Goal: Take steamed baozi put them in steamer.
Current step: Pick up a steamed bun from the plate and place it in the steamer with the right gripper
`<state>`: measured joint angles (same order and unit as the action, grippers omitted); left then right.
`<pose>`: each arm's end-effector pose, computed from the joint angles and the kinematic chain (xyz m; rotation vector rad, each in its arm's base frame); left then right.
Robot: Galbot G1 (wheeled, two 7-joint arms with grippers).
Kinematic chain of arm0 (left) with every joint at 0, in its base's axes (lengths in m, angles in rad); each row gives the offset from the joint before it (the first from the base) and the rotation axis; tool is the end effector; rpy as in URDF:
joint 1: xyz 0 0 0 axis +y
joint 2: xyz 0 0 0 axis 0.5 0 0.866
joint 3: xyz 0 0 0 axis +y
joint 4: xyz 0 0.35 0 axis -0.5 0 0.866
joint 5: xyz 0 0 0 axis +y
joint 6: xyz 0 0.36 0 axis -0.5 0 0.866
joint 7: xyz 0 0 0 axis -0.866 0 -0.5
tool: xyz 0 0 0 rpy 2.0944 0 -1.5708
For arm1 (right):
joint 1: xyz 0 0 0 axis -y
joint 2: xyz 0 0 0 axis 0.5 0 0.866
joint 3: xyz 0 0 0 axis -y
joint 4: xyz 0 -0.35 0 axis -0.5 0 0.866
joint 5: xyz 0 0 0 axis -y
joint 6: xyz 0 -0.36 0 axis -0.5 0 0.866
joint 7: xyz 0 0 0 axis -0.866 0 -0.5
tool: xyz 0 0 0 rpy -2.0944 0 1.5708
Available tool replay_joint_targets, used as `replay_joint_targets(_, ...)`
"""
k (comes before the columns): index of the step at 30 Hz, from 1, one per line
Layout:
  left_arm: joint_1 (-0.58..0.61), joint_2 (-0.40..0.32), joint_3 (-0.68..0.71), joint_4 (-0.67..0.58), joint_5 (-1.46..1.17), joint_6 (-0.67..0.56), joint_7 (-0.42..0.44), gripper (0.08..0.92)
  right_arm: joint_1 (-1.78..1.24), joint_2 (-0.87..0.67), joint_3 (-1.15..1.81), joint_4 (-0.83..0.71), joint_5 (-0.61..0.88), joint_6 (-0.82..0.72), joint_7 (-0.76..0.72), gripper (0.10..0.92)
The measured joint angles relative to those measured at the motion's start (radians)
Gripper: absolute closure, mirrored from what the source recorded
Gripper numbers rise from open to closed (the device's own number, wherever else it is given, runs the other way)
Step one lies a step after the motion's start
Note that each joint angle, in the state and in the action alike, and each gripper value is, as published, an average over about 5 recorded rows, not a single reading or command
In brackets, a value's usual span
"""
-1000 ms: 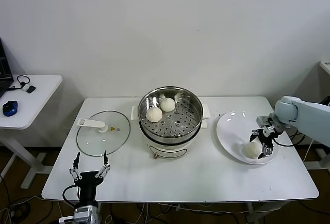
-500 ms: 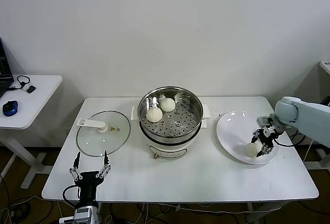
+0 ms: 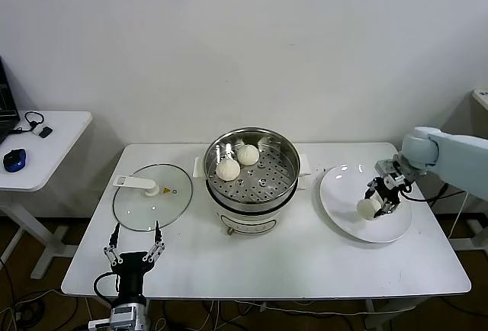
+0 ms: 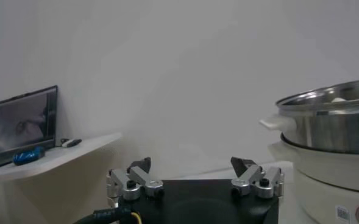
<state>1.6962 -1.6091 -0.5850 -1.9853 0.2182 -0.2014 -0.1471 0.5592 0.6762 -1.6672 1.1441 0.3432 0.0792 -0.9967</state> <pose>0.1377 0.0124 -0.3626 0.2657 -3.0855 -0.3433 0.5268 -0.2223 -0.1718 1.4039 -1.2052 1.3530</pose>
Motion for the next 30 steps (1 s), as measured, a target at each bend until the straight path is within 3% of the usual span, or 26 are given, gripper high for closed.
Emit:
replay_joint_targets(12,0.000,0.000,0.003,0.002,0.000,-0.003,-0.005,0.177,0.272,0.117,-0.131,0.116,0.028,0.167,0.022,0.426)
replay_joint_targets(19,0.002,0.000,0.002,0.000,-0.001,-0.004,-0.008,0.177,0.317,0.199,-0.120,0.148,0.003,0.312,0.086,0.380)
replay_joint_targets(30,0.003,0.000,-0.004,-0.004,-0.006,-0.002,-0.013,0.177,0.331,0.354,-0.076,0.138,-0.071,0.487,0.169,0.389)
